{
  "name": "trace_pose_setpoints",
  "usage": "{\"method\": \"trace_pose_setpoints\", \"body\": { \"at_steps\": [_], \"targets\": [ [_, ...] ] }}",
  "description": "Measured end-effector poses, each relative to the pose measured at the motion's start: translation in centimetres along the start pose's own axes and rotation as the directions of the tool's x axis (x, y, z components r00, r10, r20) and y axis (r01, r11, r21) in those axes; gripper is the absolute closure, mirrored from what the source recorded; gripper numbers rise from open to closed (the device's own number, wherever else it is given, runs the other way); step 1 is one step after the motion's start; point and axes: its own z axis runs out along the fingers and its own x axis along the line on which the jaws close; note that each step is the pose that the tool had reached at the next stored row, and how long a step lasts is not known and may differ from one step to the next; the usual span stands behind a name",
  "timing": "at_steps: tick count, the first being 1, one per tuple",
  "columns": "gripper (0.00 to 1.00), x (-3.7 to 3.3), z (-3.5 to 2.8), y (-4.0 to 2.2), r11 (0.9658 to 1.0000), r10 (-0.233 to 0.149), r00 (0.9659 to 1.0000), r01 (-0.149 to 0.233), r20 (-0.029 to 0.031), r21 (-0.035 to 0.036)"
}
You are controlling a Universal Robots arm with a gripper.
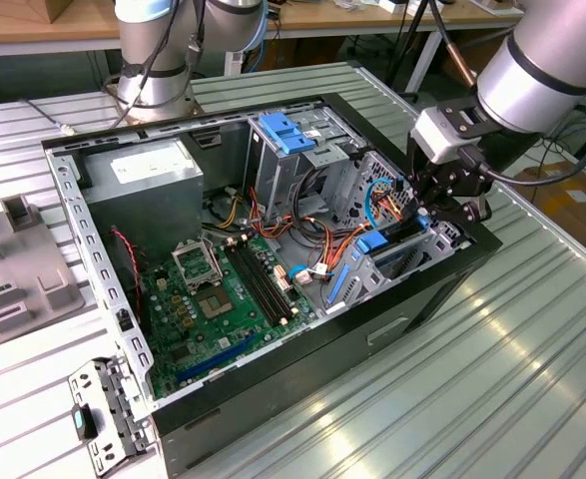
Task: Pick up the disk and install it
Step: 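Insert the first disk wire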
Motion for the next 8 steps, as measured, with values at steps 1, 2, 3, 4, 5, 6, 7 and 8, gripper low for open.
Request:
{"method": "trace_pose_setpoints", "body": {
  "at_steps": [1,2,3,4,5,6,7,8],
  "targets": [
    [0.89,-0.03,-0.22,-0.01,1.0000,0.000,1.0000,0.000,0.0001,0.0000],
    [0.89,-0.07,-0.42,-0.02,1.0000,0.000,1.0000,0.000,-0.0001,0.0000],
    [0.89,-0.11,-0.67,-0.03,1.0000,0.000,1.0000,0.000,-0.0003,0.0000],
    [0.89,-0.13,-0.80,-0.04,1.0000,0.000,1.0000,0.000,-0.0001,0.0000],
    [0.89,-0.15,-0.93,-0.05,1.0000,0.000,1.0000,0.000,-0.0001,0.0000],
    [0.89,-0.19,-1.13,-0.05,1.0000,0.000,1.0000,0.000,0.0000,0.0000],
    [0.89,-0.21,-1.26,-0.06,1.0000,0.000,1.0000,0.000,0.0000,0.0000],
    [0.89,-0.24,-1.49,-0.07,1.0000,0.000,1.0000,0.000,0.0002,0.0000]
  ]
}}
